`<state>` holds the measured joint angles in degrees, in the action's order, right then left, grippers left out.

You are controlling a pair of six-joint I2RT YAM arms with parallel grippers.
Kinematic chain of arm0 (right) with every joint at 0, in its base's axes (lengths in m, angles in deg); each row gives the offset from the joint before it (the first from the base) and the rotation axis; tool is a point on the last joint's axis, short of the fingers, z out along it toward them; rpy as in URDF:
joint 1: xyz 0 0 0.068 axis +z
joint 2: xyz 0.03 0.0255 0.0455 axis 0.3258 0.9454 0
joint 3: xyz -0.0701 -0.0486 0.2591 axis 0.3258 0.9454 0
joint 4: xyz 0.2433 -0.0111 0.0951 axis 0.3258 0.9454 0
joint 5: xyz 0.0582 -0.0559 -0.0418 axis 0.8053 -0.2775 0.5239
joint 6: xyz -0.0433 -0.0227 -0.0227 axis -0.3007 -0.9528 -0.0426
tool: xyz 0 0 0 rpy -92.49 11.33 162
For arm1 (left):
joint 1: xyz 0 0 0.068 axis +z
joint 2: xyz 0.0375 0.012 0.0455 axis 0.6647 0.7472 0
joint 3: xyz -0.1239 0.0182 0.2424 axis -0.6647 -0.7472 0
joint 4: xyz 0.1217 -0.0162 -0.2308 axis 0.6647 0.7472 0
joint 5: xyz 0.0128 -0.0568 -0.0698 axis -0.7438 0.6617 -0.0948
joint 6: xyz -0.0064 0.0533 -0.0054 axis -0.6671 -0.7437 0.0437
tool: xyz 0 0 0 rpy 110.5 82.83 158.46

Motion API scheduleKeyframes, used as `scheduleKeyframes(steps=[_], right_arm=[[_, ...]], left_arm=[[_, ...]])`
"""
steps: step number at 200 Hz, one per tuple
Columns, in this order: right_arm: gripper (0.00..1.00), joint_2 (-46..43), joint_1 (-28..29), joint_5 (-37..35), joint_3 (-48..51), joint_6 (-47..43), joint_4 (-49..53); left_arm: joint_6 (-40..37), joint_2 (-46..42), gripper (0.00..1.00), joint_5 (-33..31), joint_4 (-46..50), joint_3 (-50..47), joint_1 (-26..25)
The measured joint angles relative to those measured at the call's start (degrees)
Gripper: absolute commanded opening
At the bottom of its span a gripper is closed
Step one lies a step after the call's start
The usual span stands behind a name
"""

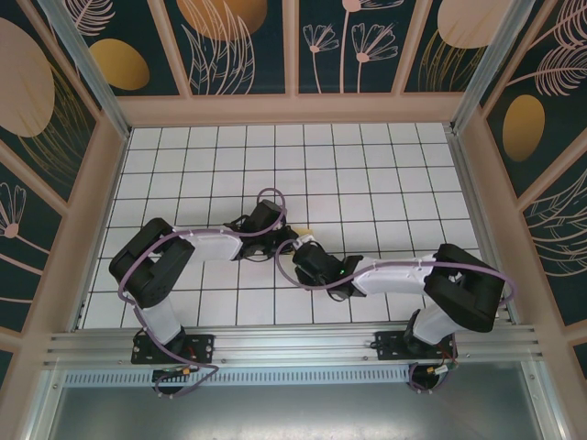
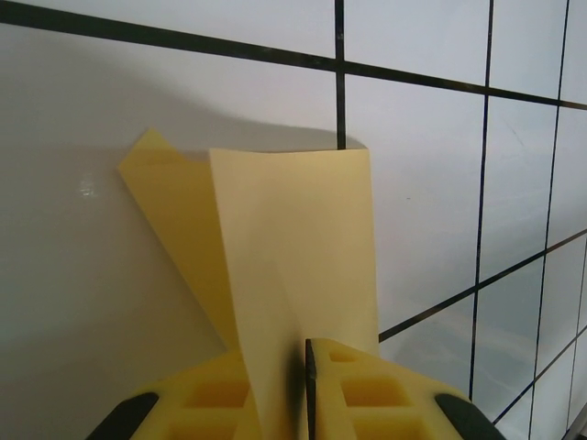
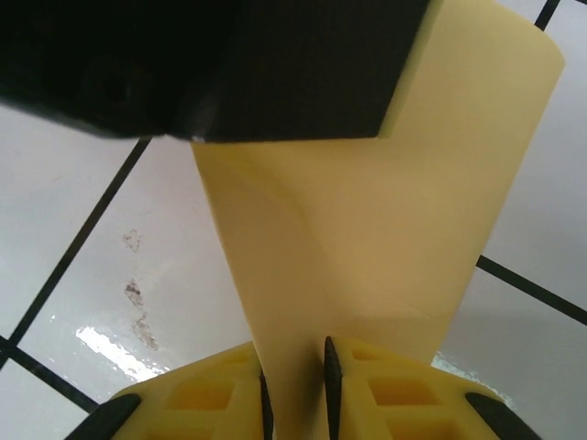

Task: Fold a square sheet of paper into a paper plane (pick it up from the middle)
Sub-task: Fold the wing for the fifth time at the center of the table.

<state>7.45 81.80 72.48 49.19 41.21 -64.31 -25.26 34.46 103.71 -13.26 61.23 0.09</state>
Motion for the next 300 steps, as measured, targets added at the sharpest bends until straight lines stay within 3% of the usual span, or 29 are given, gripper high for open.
scheduleKeyframes(steps=[60,127,161,178,238,300], right_arm=[[0.25,3.2,0.0,0.2,-6.9,5.5,10.4],[0.08,4.5,0.1,-0.1,-8.8,7.0,14.5],[0.04,4.5,-0.3,1.7,-8.8,7.2,14.1],[0.04,4.2,-1.2,4.3,-7.9,7.3,11.8],[0.21,3.1,-3.2,8.8,-5.6,8.0,8.9],[0.21,3.1,-2.6,8.1,-9.0,8.5,12.5]], left_arm=[[-0.1,0.0,0.15,0.0,0.3,0.4,0.0],[-0.4,0.0,0.15,-0.2,1.0,0.6,0.0],[-0.7,0.1,0.22,-0.3,1.6,0.9,0.0],[-0.7,0.0,0.25,-0.7,1.7,0.9,0.0],[-1.1,-1.2,0.09,-1.7,2.1,0.9,0.0],[-1.1,-1.2,0.04,-1.7,2.1,0.9,0.0]])
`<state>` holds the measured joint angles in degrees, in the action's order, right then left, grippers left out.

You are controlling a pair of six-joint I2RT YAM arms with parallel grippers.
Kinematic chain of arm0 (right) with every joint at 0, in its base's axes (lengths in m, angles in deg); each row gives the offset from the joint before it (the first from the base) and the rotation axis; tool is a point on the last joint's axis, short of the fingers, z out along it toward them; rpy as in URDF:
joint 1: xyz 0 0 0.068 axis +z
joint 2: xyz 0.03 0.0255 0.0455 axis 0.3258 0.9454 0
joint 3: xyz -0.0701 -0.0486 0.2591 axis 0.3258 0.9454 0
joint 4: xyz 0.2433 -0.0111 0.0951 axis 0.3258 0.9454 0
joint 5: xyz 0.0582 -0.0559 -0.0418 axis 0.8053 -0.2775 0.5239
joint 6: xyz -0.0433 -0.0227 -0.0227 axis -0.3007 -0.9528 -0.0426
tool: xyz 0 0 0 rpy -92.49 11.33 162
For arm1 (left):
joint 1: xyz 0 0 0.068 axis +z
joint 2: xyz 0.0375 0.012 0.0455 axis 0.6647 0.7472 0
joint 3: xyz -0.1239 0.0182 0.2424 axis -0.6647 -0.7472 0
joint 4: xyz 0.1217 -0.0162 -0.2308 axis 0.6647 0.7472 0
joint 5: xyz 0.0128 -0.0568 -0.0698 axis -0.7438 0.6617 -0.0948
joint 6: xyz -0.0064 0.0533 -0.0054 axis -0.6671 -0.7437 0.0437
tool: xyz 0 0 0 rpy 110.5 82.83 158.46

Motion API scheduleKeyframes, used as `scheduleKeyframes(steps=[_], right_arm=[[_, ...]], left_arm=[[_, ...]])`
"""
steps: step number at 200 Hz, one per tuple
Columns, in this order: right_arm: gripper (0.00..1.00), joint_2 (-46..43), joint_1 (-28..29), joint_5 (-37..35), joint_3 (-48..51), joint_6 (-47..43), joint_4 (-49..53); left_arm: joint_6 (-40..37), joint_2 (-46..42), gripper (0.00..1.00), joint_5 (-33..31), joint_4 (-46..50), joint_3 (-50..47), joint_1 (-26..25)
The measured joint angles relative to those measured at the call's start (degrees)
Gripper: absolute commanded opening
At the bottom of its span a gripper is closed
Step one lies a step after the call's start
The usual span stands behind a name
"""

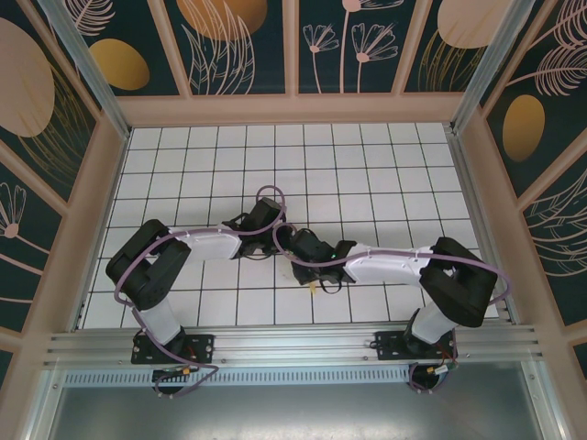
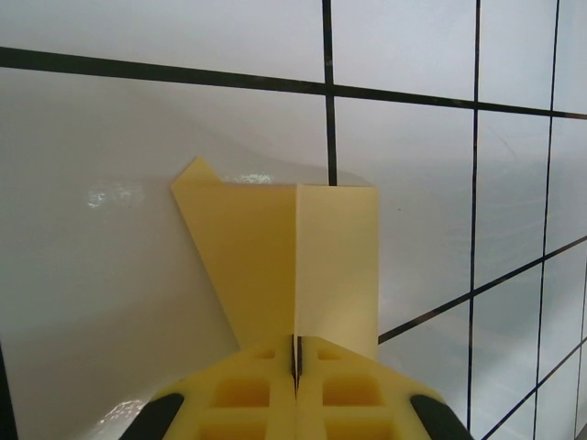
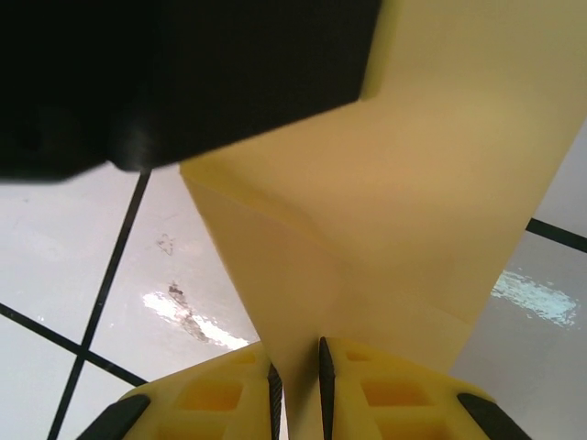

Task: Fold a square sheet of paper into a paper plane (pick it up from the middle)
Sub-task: Fold the wing for the fifth time at the center of the table.

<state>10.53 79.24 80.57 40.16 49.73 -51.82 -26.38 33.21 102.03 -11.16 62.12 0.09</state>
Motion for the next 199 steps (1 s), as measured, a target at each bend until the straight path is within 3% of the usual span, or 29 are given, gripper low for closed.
scheduleKeyframes(steps=[29,98,126,143,155,199], right_arm=[[0.19,0.1,0.3,-0.5,-0.8,1.1,1.5],[0.01,1.7,-0.3,-0.4,-1.3,2.9,2.3],[0.01,0.1,-2.5,4.1,2.4,2.9,-2.8],[0.01,-1.4,-4.4,7.8,5.5,2.8,-6.4],[0.01,-2.4,-5.8,10.2,7.5,2.9,-9.0],[0.01,-6.9,-10.8,19.1,13.2,2.9,-17.0]], left_arm=[[0.0,0.0,0.03,0.0,0.0,0.0,0.0],[0.0,0.0,0.08,0.0,0.4,0.0,0.0],[0.1,-0.3,0.31,0.0,0.5,0.0,0.0],[0.2,-1.8,0.33,-0.2,0.9,0.0,0.0],[-0.1,-3.3,0.46,-0.3,0.9,0.0,0.0],[0.3,-9.4,0.53,-1.8,0.2,-1.0,0.0]])
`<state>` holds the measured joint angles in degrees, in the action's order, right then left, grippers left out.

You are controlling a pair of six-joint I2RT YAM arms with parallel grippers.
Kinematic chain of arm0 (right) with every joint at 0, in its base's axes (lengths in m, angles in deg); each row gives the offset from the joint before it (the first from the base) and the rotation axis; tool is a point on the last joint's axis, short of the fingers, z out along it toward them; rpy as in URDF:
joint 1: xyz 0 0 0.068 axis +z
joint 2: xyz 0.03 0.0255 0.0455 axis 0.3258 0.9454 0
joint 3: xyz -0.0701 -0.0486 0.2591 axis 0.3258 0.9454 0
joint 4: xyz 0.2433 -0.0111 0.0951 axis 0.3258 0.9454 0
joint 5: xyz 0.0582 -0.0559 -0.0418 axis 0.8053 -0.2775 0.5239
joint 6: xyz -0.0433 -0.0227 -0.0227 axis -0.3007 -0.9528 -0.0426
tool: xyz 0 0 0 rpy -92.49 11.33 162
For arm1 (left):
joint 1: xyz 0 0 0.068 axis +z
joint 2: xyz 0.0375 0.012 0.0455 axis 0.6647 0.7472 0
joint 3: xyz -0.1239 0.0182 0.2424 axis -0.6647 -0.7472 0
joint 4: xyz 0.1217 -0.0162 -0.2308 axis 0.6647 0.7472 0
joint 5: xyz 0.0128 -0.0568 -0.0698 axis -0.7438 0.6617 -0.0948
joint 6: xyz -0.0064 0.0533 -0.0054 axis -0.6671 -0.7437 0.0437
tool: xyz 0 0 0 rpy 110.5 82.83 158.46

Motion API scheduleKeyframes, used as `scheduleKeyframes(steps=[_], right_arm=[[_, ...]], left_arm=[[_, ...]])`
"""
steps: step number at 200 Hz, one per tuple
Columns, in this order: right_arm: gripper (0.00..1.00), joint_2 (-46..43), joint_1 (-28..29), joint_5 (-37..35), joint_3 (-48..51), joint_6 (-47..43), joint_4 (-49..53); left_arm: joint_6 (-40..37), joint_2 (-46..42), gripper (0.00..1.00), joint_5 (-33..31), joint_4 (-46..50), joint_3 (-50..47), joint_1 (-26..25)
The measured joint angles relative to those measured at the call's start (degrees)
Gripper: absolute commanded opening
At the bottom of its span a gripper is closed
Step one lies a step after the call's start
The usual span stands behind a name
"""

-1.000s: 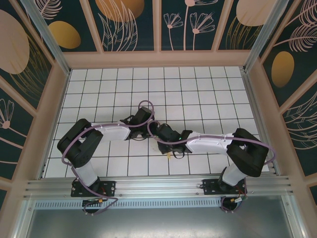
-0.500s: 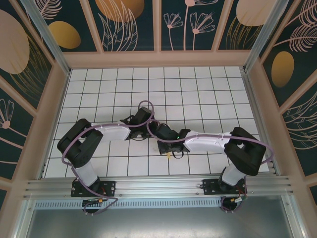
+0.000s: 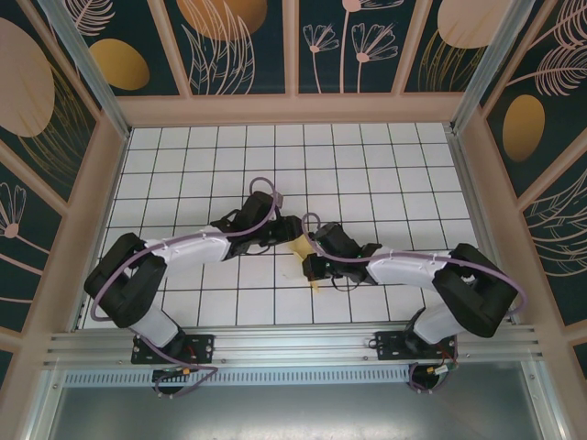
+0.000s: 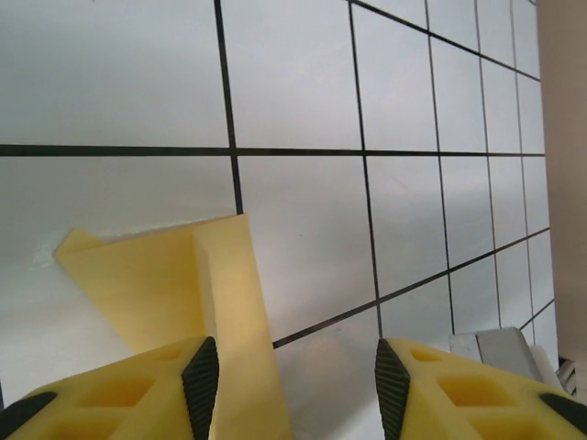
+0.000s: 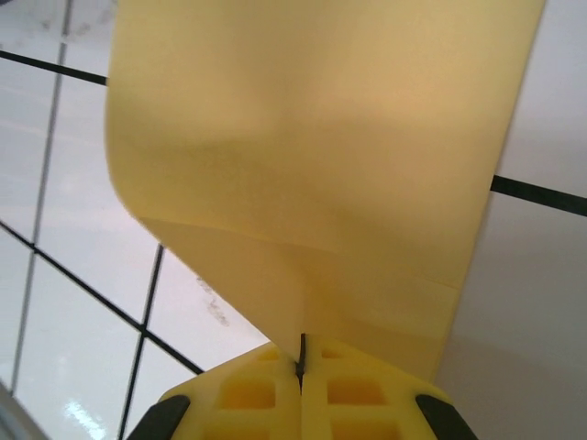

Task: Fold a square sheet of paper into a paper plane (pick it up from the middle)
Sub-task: Fold the wing for the fifth time at the center of the table.

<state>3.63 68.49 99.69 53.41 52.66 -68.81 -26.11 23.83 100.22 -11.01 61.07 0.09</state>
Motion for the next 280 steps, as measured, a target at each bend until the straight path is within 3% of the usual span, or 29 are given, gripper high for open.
scheduleKeyframes(steps=[27,54,103,199,280], right_arm=[[0.01,-2.3,-2.7,4.6,2.7,0.7,-4.5],[0.01,-2.6,-5.5,7.7,5.2,1.7,-7.8],[0.01,-1.3,-6.9,11.6,6.7,3.0,-12.0],[0.02,3.3,-8.6,15.9,7.7,4.2,-17.5],[0.08,3.8,-9.0,16.0,7.9,4.3,-18.3]], left_arm=[[0.2,-3.1,0.52,-0.2,-1.3,-3.1,0.0],[1.1,-4.4,0.45,0.5,-3.8,-6.4,0.0],[2.6,-3.7,0.32,6.6,-9.8,-9.1,0.0],[5.3,4.0,0.33,15.3,-19.9,-9.2,0.0],[5.6,11.3,0.33,15.6,-23.5,-9.2,0.0]])
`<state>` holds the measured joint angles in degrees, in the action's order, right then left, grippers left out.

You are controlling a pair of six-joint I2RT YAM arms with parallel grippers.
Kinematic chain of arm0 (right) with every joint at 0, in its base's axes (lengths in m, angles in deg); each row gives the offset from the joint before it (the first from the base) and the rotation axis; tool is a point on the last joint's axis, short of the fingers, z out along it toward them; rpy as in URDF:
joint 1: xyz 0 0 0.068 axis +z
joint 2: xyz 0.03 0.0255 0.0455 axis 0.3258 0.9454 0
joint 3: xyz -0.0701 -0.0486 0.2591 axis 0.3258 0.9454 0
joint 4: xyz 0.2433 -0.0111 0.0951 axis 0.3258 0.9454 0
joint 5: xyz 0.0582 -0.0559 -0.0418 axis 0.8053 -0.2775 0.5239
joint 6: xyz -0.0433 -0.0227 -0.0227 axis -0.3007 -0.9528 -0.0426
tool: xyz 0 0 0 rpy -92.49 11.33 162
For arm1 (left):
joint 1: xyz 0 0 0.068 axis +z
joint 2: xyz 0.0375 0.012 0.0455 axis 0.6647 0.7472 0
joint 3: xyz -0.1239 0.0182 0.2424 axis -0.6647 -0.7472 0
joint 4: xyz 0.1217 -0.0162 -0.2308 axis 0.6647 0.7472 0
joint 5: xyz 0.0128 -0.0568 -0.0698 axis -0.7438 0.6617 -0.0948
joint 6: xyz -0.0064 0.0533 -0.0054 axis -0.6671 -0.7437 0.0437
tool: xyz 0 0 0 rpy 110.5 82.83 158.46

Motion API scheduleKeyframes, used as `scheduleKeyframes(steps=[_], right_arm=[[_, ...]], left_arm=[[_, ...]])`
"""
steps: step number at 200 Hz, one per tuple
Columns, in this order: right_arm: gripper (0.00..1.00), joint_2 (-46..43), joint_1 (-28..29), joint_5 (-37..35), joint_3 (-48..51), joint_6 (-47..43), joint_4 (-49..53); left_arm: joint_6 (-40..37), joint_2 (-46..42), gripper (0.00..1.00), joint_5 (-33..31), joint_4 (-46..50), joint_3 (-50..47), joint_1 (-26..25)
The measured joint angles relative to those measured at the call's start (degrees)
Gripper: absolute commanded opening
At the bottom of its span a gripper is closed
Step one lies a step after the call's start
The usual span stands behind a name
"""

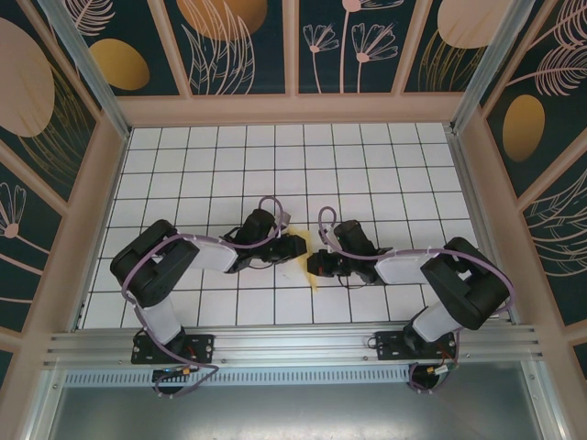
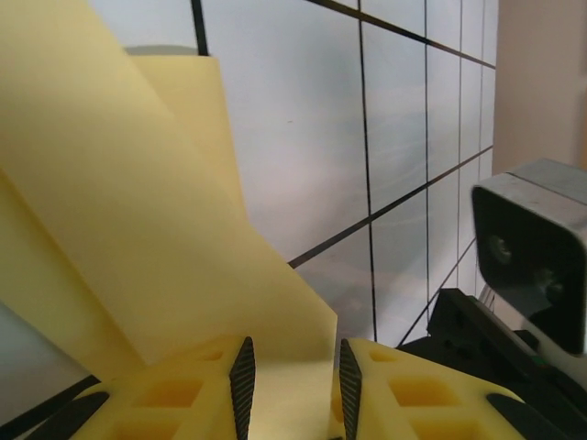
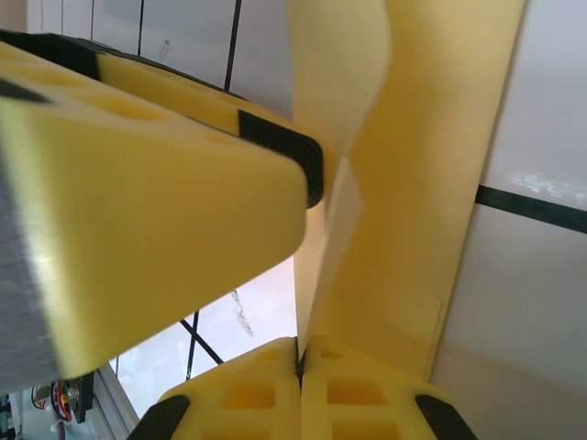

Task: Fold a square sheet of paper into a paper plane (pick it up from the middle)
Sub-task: Fold the wing for the fifth time at the center of the table.

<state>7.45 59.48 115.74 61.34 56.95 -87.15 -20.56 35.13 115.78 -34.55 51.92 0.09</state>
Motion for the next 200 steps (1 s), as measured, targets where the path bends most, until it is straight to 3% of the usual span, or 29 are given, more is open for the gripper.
scheduleKeyframes(steps=[56,108,151,200], right_arm=[[0.2,-1.2,0.4,-1.8,0.0,-0.2,3.0],[0.26,-3.4,1.5,-4.9,0.0,-0.5,7.1],[0.24,-3.5,1.5,-5.8,0.0,-0.5,8.0],[0.14,-3.5,1.5,-5.1,0.4,0.2,7.0]], left_arm=[[-0.4,0.9,0.33,-0.7,0.3,0.5,0.0],[-1.2,1.0,0.32,-1.9,1.7,1.2,0.0],[-1.7,1.0,0.31,-2.7,2.8,1.6,0.0],[-2.4,1.0,0.31,-3.3,3.8,1.6,0.0]])
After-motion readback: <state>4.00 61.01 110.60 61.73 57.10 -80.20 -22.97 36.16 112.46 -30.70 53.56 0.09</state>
